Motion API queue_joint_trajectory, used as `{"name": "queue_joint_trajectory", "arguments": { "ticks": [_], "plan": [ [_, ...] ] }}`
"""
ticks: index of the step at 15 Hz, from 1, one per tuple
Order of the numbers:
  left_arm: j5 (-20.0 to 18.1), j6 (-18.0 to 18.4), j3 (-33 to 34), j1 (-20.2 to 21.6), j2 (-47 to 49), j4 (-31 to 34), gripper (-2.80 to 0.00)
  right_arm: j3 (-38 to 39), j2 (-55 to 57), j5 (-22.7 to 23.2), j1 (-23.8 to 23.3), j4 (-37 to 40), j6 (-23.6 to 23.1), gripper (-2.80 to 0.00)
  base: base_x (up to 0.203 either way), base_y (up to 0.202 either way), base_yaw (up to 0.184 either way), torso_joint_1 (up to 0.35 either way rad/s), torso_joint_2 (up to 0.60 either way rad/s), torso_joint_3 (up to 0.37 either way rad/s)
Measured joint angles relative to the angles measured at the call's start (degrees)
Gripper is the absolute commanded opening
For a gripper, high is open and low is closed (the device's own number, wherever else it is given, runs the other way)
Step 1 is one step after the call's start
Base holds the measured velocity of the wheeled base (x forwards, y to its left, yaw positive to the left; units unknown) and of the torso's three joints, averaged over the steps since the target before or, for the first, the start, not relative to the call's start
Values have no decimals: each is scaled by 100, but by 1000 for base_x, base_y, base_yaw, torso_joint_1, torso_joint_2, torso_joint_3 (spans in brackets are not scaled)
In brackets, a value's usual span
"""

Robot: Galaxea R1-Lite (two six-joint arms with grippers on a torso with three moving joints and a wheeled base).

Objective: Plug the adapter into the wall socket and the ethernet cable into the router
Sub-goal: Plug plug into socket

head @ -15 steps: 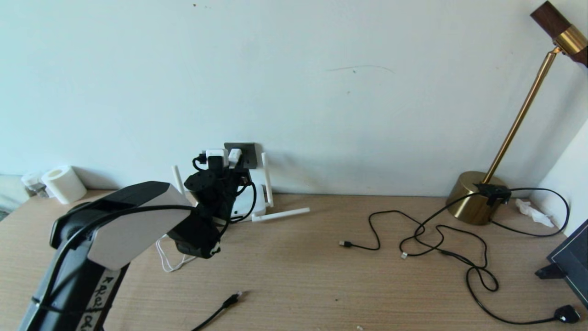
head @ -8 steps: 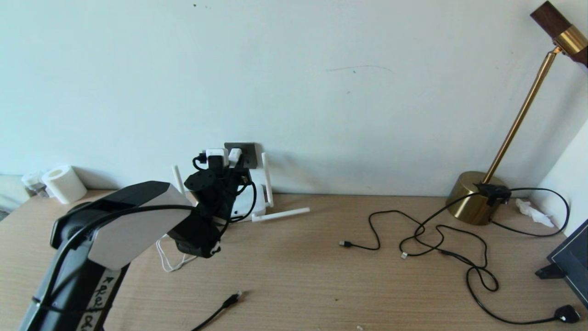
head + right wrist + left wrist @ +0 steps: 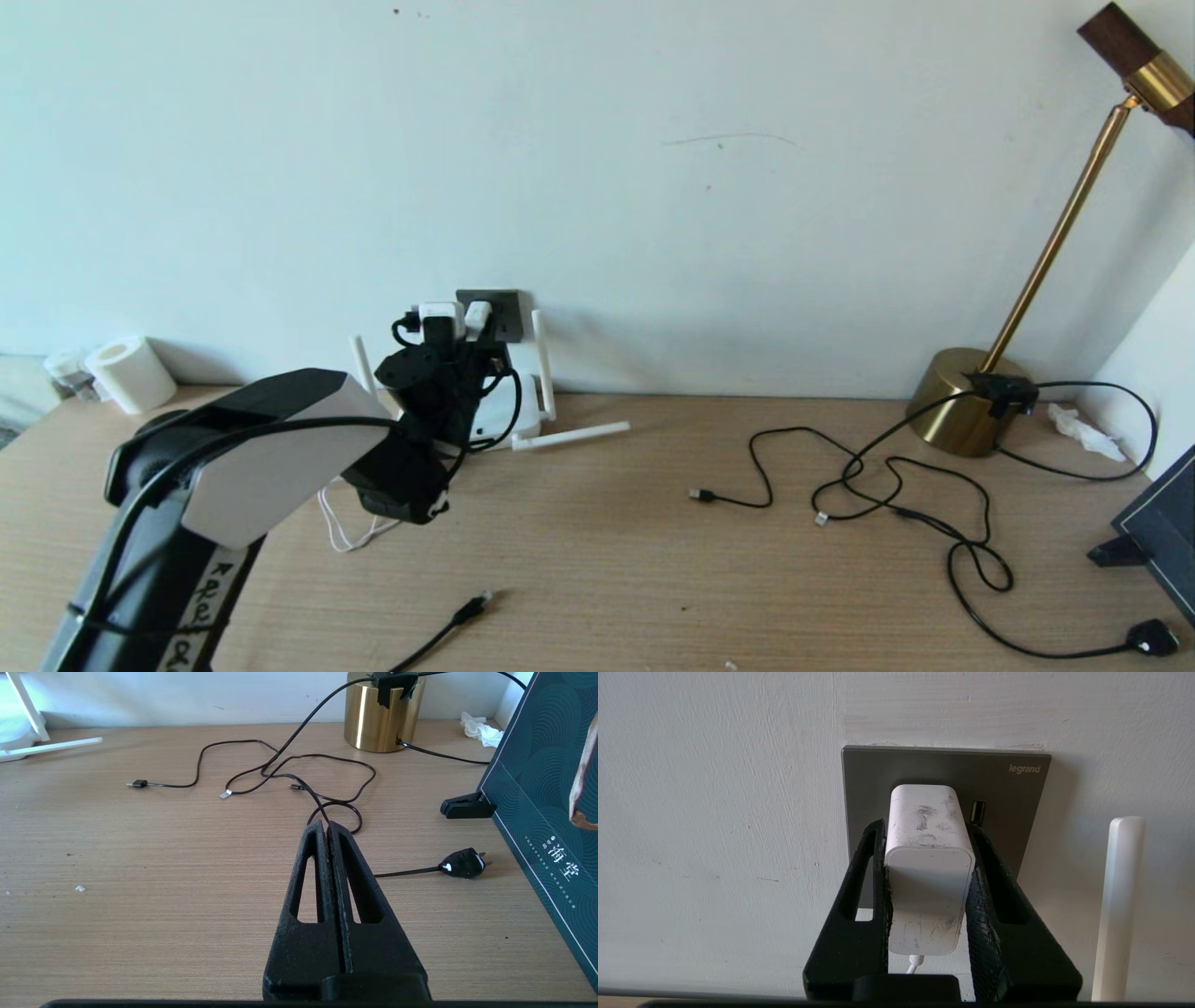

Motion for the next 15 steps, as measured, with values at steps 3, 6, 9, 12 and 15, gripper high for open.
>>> {"name": "queue_joint_trajectory", "arguments": {
  "ticks": [3, 6, 9, 12, 15],
  "plan": [
    [-3, 0, -5, 7, 1, 2, -280, 0, 0, 2, 0, 2, 2, -280, 0, 0, 0, 0, 0, 0],
    [-1, 0, -5, 9, 0, 2, -280, 0, 0, 0, 0, 2, 0, -280, 0, 0, 0, 0, 0, 0],
    [-9, 0, -30, 12, 1, 8, -280, 0, 0, 1, 0, 0, 1, -280, 0, 0, 0, 0, 0, 0],
    [-11, 0, -63, 14, 4, 13, -280, 0, 0, 1, 0, 2, 0, -280, 0, 0, 0, 0, 0, 0],
    [-11, 0, -80, 14, 9, 13, -280, 0, 0, 2, 0, 0, 0, -280, 0, 0, 0, 0, 0, 0]
  ]
}}
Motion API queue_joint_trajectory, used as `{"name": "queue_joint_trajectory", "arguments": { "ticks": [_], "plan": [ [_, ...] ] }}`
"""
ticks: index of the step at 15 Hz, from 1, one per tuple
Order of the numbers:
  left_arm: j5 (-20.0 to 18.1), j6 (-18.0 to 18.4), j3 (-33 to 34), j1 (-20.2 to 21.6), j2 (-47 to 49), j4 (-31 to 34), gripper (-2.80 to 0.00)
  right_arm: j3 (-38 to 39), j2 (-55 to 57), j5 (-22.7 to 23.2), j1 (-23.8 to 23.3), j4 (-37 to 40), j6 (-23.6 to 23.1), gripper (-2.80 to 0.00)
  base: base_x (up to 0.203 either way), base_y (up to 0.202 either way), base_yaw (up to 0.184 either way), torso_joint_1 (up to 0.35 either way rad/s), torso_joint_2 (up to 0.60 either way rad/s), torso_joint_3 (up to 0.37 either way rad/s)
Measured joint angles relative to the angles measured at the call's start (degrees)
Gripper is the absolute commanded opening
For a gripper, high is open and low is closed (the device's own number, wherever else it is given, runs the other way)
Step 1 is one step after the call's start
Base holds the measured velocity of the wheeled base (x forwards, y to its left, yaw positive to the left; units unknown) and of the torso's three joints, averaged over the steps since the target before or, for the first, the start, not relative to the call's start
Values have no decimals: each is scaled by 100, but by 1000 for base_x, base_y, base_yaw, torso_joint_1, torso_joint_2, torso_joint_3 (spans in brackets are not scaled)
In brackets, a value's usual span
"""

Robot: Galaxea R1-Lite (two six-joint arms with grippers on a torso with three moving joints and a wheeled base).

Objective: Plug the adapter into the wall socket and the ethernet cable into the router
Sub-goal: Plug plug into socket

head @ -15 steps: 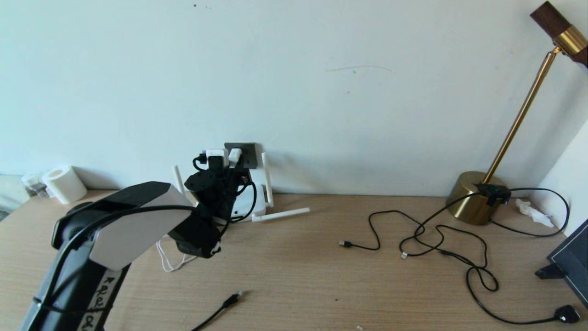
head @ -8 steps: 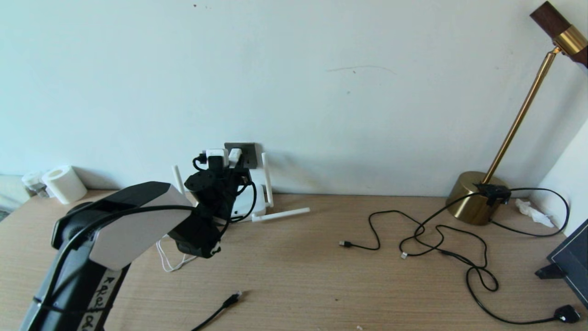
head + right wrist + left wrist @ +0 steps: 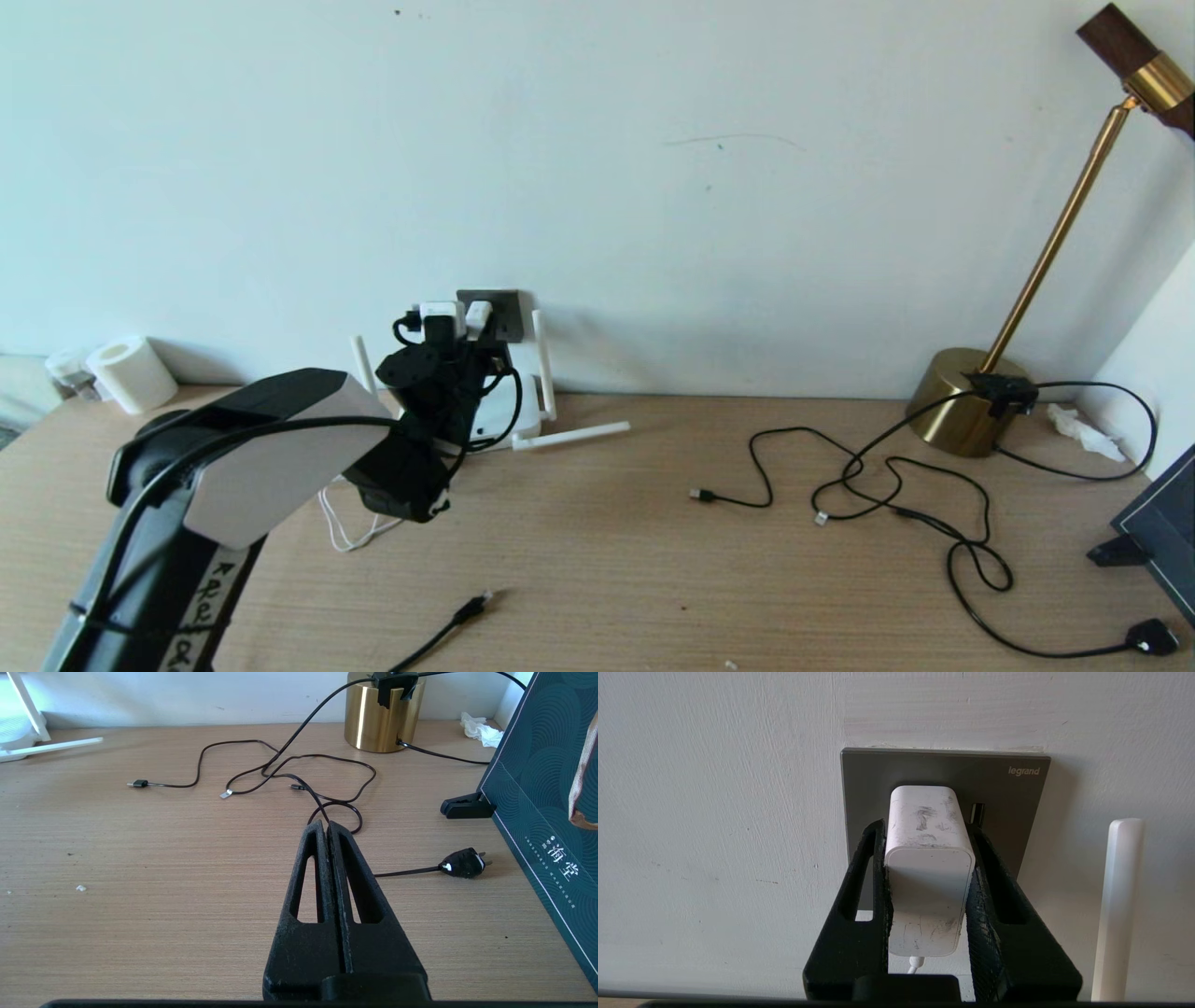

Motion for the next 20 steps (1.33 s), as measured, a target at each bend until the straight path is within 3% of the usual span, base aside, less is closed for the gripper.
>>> {"name": "queue_joint_trajectory", "arguments": {
  "ticks": [20],
  "plan": [
    [-59, -1, -46, 17, 11, -8, -280, 0, 0, 0, 0, 2, 2, -280, 0, 0, 0, 0, 0, 0]
  ]
}}
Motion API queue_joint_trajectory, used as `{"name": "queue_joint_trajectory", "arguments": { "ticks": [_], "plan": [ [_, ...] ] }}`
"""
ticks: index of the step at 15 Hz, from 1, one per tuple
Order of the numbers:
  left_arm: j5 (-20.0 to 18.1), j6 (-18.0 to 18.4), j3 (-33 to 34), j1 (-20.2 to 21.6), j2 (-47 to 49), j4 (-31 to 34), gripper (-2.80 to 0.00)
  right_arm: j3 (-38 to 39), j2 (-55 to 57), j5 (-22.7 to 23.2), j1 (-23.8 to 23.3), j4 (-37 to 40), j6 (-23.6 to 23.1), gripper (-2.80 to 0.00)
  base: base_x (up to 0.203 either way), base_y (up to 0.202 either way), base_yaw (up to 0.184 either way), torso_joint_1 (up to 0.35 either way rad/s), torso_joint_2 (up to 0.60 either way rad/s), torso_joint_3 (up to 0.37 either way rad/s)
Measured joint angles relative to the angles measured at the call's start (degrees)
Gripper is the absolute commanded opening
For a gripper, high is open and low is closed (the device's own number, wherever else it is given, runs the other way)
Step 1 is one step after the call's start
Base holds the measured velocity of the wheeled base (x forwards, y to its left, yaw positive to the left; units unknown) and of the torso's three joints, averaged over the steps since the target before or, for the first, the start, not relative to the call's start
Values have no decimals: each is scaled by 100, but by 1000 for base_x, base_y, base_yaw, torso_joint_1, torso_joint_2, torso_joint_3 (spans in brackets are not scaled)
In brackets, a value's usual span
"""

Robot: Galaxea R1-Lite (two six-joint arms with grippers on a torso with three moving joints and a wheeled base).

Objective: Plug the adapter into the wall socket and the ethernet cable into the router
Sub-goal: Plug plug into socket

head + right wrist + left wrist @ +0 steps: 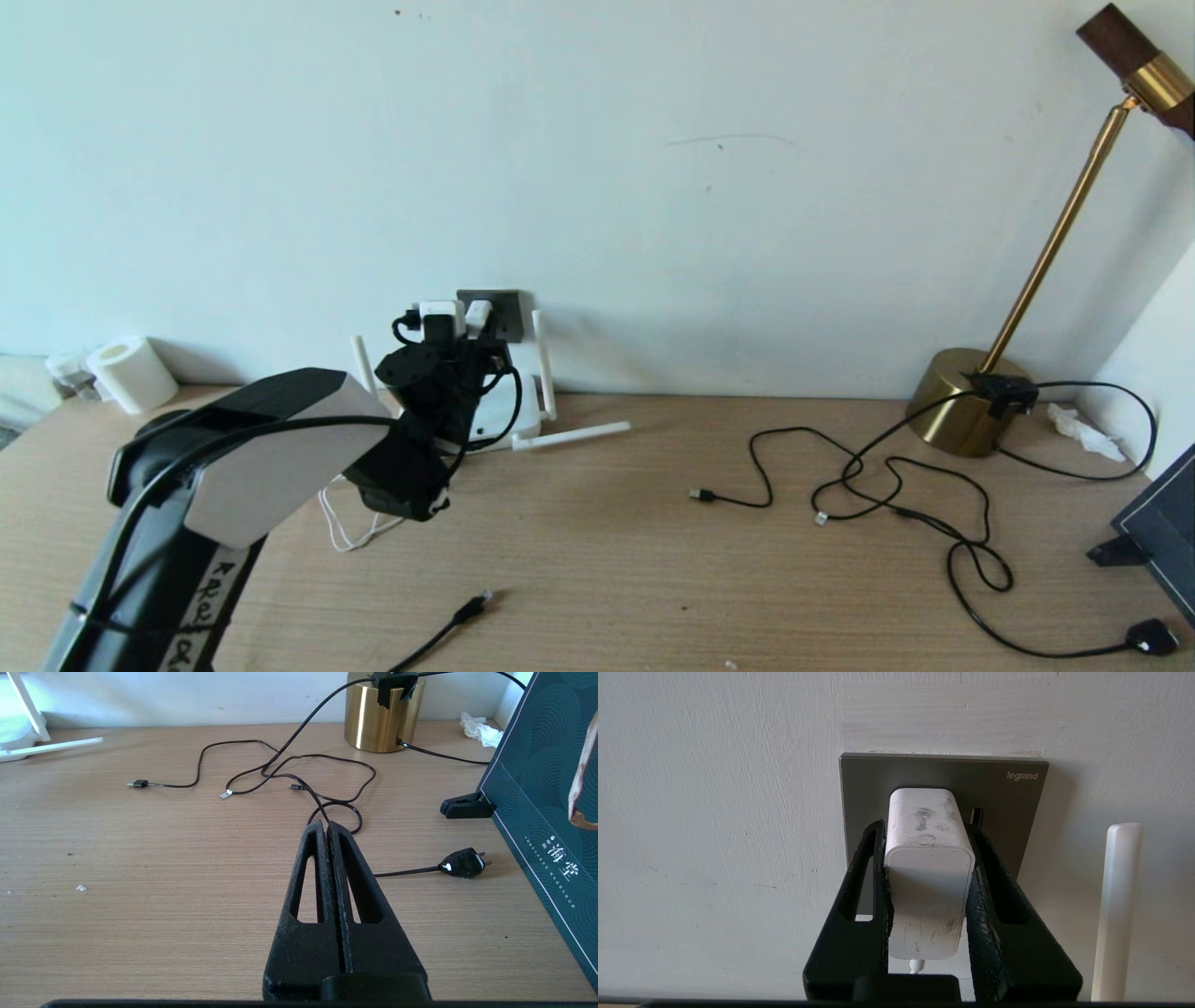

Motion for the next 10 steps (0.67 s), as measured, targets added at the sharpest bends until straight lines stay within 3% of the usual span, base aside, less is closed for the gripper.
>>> {"name": "queue_joint_trajectory", "arguments": {
  "ticks": [10],
  "plan": [
    [9, 1, -65, 0, -5, 10, -280, 0, 0, -2, 0, 0, 1, -280, 0, 0, 0, 0, 0, 0]
  ]
}}
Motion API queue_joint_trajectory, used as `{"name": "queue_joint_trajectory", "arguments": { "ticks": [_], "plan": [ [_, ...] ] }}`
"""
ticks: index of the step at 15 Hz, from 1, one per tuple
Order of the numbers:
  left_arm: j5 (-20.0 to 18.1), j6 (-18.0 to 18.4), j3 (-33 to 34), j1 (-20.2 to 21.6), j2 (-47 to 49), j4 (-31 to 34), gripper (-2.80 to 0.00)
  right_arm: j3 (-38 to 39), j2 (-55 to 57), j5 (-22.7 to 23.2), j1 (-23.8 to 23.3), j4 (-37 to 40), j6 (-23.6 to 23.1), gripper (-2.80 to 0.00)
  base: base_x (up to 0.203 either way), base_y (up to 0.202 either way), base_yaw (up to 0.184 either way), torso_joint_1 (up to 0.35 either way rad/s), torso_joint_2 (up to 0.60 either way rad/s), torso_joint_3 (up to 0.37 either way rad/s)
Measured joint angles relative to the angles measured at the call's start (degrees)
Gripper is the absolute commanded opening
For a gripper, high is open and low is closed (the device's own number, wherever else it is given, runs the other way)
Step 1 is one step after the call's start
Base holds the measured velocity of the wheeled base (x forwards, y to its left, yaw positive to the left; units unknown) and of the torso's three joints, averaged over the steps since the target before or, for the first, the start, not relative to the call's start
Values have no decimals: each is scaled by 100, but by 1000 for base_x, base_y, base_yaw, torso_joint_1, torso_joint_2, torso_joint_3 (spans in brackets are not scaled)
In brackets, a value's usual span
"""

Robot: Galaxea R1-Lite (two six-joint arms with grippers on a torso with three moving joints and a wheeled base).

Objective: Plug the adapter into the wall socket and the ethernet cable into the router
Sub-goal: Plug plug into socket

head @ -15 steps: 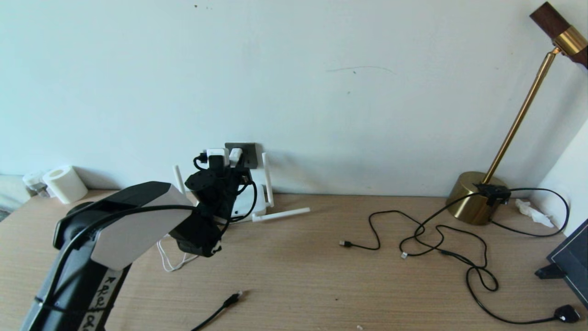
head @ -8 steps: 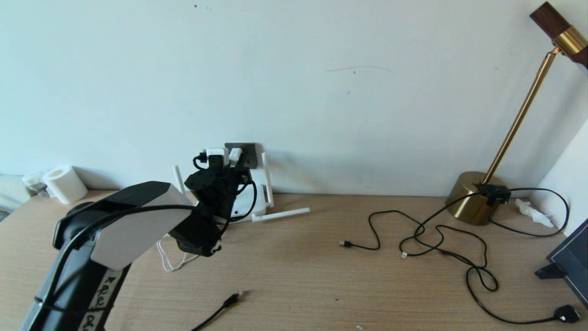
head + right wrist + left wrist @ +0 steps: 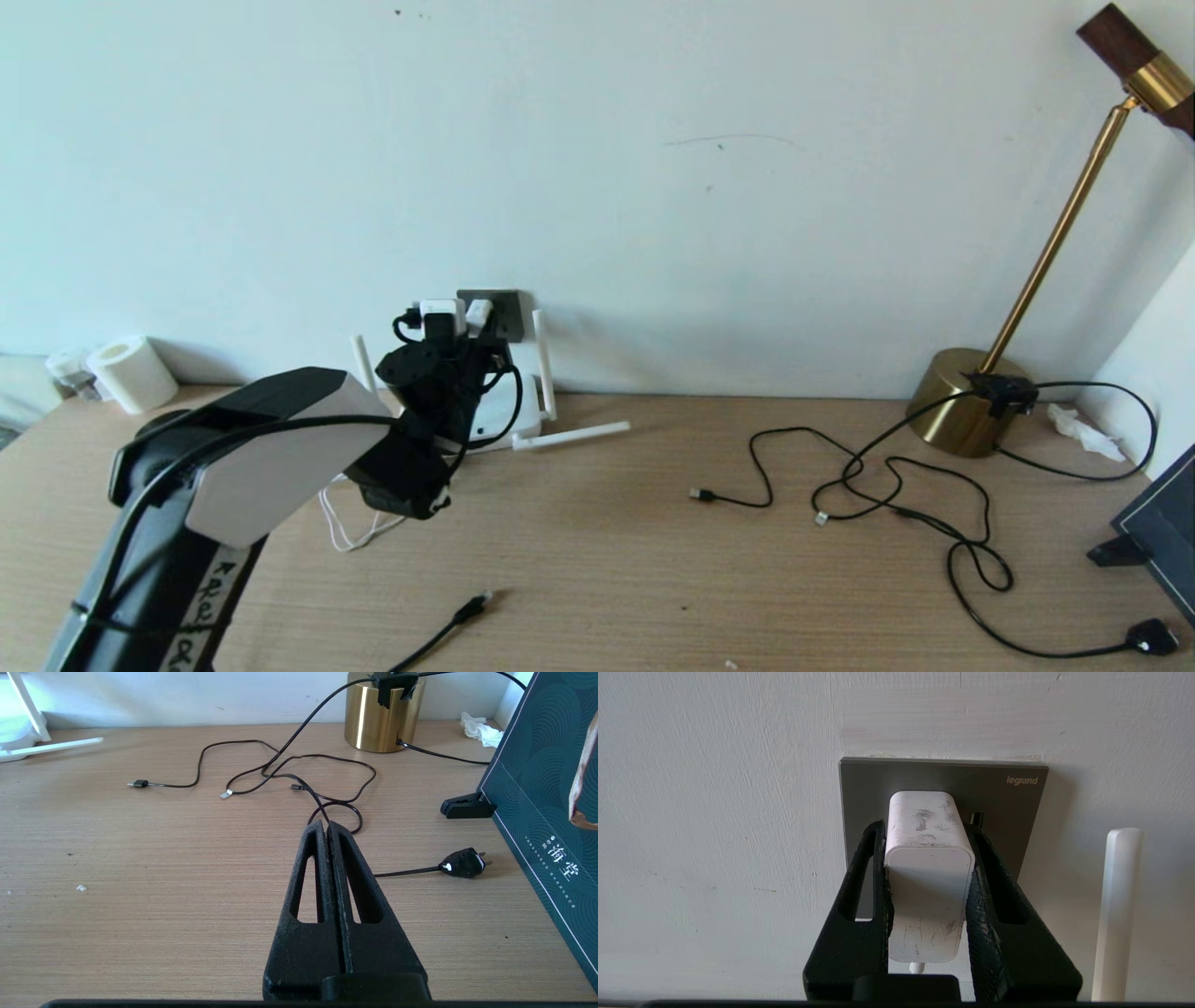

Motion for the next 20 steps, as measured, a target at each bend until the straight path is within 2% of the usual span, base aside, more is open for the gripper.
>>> {"name": "queue_joint_trajectory", "arguments": {
  "ticks": [20],
  "plan": [
    [-6, 0, -35, 46, 129, -27, -280, 0, 0, 0, 0, -2, -2, -280, 0, 0, 0, 0, 0, 0]
  ]
}}
